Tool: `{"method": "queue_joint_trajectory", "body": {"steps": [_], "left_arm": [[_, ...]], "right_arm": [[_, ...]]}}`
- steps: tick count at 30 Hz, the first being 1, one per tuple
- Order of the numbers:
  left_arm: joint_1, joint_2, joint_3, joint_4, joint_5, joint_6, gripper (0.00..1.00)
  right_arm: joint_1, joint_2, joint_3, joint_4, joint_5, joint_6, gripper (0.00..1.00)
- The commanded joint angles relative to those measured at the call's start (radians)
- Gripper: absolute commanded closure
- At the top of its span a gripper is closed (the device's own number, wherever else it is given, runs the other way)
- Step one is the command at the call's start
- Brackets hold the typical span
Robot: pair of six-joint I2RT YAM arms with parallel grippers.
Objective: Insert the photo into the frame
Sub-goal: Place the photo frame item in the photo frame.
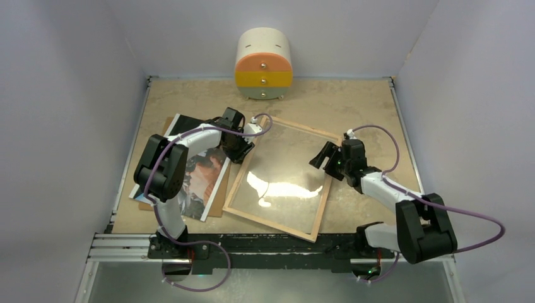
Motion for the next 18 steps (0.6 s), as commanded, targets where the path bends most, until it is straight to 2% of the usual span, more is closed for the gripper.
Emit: {"method": "queue_joint_trajectory", "body": {"steps": [1,8,18], "left_arm": [[-0.003,-0.01,-0.02,0.0,0.051,0.011,0.6],[-0.02,-0.041,-0.032,-0.009,0.093,0.007,0.6],[-0.072,-0.031,-0.015,-0.02,0.181,-0.018,0.6]], "right_arm": [[-0.041,0.062,0.04,-0.014,0.002,-0.044,0.2],[-0.114,0.142,0.152,-0.027,-0.079,-0.11,0.2],[-0.115,0.141,0.288,-0.087,-0.149,-0.187,0.18]]}}
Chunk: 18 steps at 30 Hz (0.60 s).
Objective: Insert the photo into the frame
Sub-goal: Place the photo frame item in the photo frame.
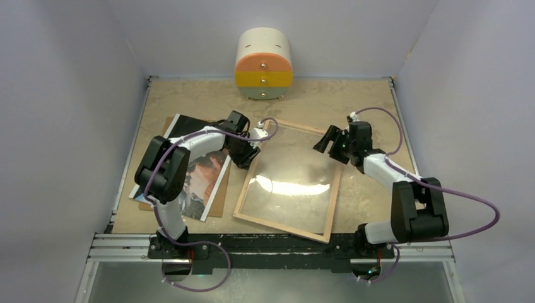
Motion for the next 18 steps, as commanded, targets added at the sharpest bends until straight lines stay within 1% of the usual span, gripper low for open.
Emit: {"method": "queue_joint_trajectory", "body": {"steps": [1,5,7,8,10,13,15,18], "left_arm": [[-0.031,-0.016,0.01,-0.018,0.1,-0.018,0.6],[-0.03,-0.031,0.052,-0.052,0.145,-0.025,0.6],[0.003,-0.043,0.1,-0.086,0.145,-0.019,0.57],[0.037,-0.05,0.129,-0.107,0.144,-0.011,0.55],[0.131,-0.064,0.201,-0.151,0.145,0.003,0.52],[0.304,-0.073,0.333,-0.217,0.113,0.034,0.43],[0.41,-0.079,0.387,-0.228,0.049,0.05,0.4],[0.547,-0.071,0.419,-0.23,-0.086,0.079,0.38]], "right_arm": [[-0.001,-0.01,0.109,-0.035,-0.048,-0.063,0.18],[0.016,0.021,0.192,-0.037,-0.062,-0.045,0.18],[0.07,0.029,0.231,-0.038,-0.034,-0.027,0.18],[0.11,0.037,0.254,-0.039,-0.019,-0.02,0.18],[0.191,0.068,0.302,-0.034,0.0,0.02,0.19],[0.327,0.142,0.391,-0.013,0.037,0.066,0.19],[0.425,0.214,0.472,-0.013,0.061,0.082,0.18],[0.52,0.361,0.609,-0.031,0.087,0.093,0.14]]}}
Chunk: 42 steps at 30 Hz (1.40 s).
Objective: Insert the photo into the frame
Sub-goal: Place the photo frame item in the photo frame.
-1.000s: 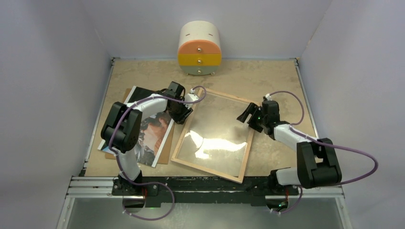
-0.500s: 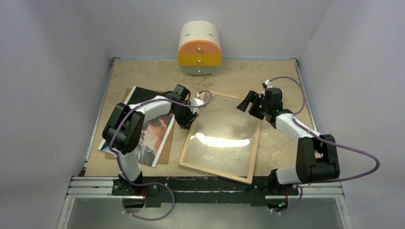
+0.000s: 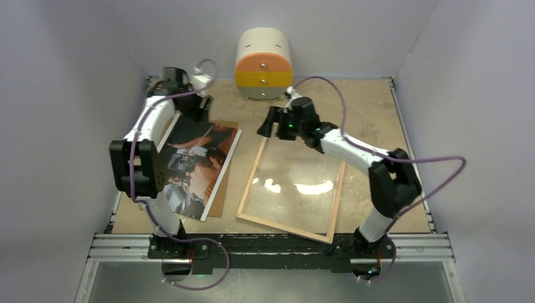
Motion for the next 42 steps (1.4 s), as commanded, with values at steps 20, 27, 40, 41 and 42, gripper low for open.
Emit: {"method": "queue_joint_trajectory", "body": {"steps": [20,27,40,41,42], "left_arm": [[0.404,0.069,-0.244,0.34,-0.556,0.118,0.54],[0.379,0.072,-0.327,0.358,-0.51,0.141,0.54],[0.332,0.087,-0.411,0.401,-0.531,0.174,0.56],[0.331,0.088,-0.414,0.402,-0.531,0.175,0.56],[0.329,0.089,-0.417,0.403,-0.53,0.178,0.56]], "right_arm": [[0.189,0.659,0.634,-0.161,0.219,0.134,0.02],[0.188,0.751,0.706,-0.181,0.192,0.183,0.03],[0.124,0.748,0.529,0.188,-0.075,0.469,0.13],[0.121,0.743,0.516,0.223,-0.087,0.485,0.14],[0.12,0.738,0.502,0.262,-0.103,0.503,0.15]]}}
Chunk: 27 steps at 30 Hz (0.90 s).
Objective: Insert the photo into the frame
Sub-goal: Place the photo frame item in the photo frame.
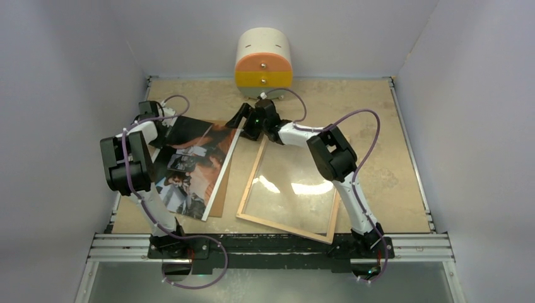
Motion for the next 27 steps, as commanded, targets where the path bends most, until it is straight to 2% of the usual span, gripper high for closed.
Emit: {"method": "queue_joint_trajectory", "body": {"steps": [1,5,15,19,23,27], "left_arm": [[-0.014,0.024,-0.052,-0.016,0.051,0.005,0.56],[-0.019,0.024,-0.062,-0.013,0.056,0.013,0.56],[-0.025,0.032,-0.079,0.0,0.053,0.024,0.56],[-0.026,0.033,-0.084,0.005,0.052,0.023,0.56],[-0.026,0.034,-0.087,0.008,0.05,0.026,0.56],[-0.027,0.031,-0.086,0.003,0.054,0.028,0.57]], "right_arm": [[-0.008,0.003,-0.081,0.112,-0.096,0.116,0.16],[-0.012,0.007,-0.103,0.235,-0.161,0.186,0.2],[-0.012,-0.051,-0.19,0.496,-0.184,0.26,0.27],[-0.009,-0.067,-0.194,0.474,-0.165,0.233,0.29],[-0.005,-0.071,-0.19,0.482,-0.158,0.219,0.35],[0.008,-0.022,-0.109,0.452,-0.187,0.213,0.41]]}}
